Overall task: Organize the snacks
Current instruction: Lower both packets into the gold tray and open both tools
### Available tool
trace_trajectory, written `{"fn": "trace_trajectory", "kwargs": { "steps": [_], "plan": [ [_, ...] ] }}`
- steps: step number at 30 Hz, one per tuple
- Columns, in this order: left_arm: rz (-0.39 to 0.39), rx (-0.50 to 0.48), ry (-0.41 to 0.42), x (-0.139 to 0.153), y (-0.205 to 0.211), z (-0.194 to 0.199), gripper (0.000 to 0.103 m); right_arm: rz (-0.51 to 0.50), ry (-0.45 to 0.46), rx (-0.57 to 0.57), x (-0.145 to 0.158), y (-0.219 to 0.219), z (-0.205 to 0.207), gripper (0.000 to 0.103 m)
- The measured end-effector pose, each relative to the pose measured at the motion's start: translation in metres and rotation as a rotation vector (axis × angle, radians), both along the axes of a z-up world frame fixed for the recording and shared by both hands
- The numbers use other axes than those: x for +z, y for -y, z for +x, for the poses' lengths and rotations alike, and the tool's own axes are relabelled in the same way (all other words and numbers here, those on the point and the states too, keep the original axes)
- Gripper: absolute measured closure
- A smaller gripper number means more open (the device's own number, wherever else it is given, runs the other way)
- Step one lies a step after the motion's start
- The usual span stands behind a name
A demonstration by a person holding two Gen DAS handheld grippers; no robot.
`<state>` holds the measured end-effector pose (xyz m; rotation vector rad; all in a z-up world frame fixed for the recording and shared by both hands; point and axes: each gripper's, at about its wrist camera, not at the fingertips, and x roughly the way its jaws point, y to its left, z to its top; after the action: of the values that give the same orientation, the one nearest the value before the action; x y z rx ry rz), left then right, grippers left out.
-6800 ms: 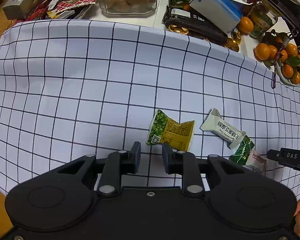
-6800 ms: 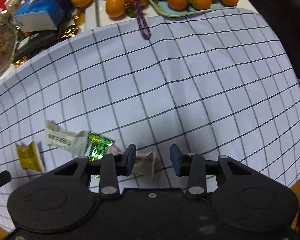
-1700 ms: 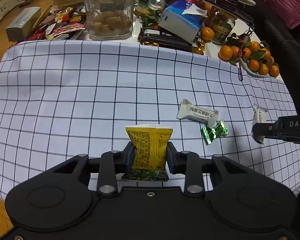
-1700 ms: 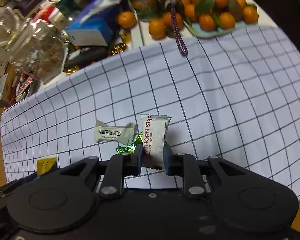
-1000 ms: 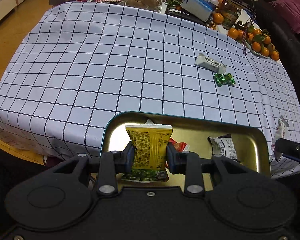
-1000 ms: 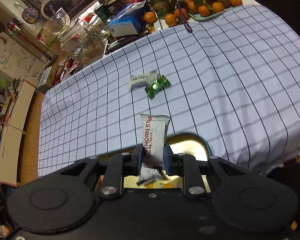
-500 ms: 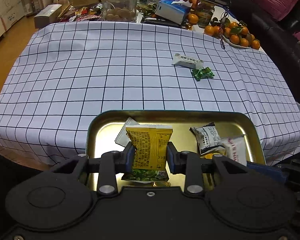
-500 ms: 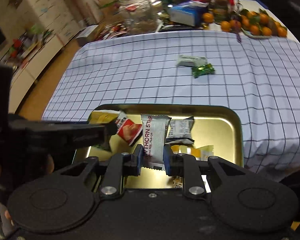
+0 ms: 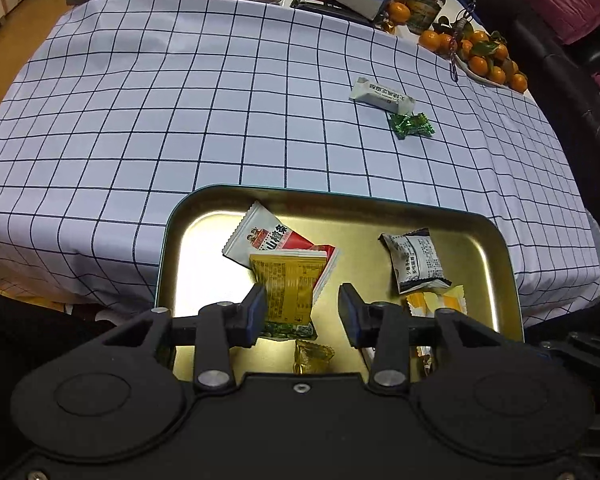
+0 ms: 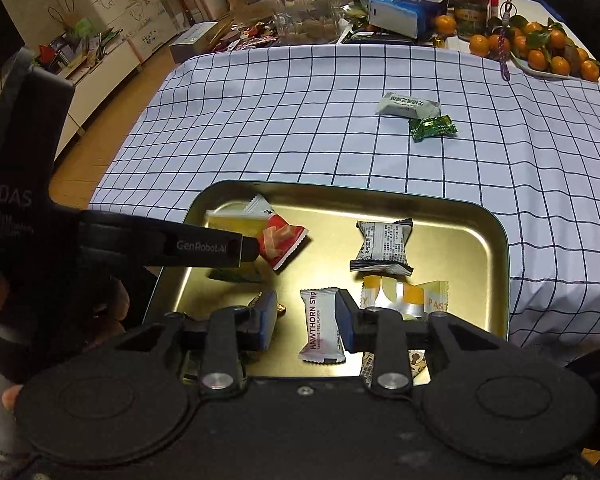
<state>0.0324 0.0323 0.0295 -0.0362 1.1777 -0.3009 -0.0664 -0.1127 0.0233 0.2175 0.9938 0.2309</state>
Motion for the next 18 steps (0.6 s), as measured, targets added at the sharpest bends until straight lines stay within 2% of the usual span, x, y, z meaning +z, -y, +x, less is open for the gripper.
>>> {"fn": "trace_trajectory", "kwargs": {
  "steps": [7,18],
  "plan": [
    [0.034,0.060,0.014,0.0000,-0.0041,0.0023,0.051,0.011,-0.019,-0.026,-0.0019,0.0044,0.0036,0.069],
    [0.134,0.052,0.042,-0.0034,0.0052,0.0018,0.051,-0.028,-0.074,-0.046,-0.0101,0.0036,0.0102,0.069]
  ]
}}
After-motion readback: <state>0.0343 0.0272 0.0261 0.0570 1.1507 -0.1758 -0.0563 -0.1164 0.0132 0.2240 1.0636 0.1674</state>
